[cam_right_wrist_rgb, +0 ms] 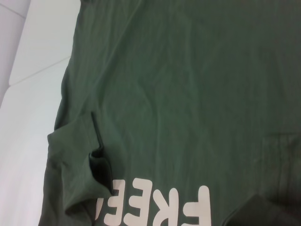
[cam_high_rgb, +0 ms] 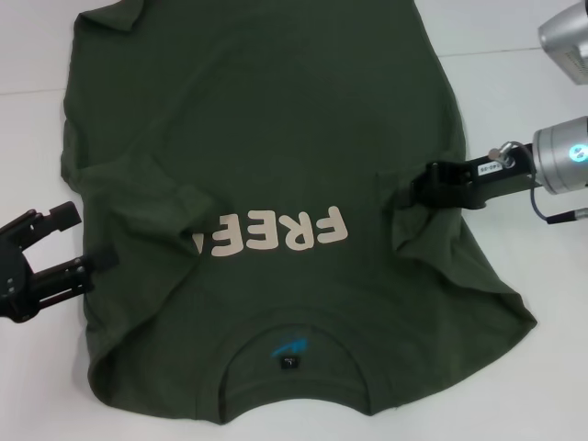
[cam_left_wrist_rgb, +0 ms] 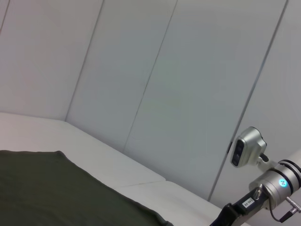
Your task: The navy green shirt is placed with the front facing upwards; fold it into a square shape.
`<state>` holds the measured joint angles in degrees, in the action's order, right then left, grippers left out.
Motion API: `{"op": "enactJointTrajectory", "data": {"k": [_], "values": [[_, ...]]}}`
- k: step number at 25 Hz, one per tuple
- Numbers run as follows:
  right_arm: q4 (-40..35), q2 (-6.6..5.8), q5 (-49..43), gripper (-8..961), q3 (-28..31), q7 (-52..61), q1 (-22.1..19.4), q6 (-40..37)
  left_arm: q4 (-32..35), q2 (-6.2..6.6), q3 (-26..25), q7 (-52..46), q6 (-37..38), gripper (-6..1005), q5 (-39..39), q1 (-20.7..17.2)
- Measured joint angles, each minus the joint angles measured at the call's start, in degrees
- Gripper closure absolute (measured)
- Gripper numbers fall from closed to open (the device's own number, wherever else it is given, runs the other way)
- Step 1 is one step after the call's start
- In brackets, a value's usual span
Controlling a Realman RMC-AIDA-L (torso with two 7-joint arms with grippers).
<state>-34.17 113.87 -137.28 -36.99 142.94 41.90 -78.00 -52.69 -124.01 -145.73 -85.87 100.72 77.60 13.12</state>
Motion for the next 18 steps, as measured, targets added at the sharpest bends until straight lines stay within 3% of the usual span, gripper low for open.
{"op": "enactJointTrajectory", "data": {"k": [10,15,18], "values": [[0.07,-0.23,0.28,890,0.24,0.35,-0.78,-0.27,0.09,0.00,-0.10,0.00,-0.35,65,0.00,-0.12],[-0.37,-0.69,0.40,670,1.18,0.39,-1.18,-1.02,0.12,0.00,-0.08,0.00,-0.43,65,0.00,-0.07],[-0.65,-1.34,2.05,595,2.58,0.15,-1.25,-1.65,0.13,0.00,-0.08,0.00,-0.42,65,0.00,-0.05]]}}
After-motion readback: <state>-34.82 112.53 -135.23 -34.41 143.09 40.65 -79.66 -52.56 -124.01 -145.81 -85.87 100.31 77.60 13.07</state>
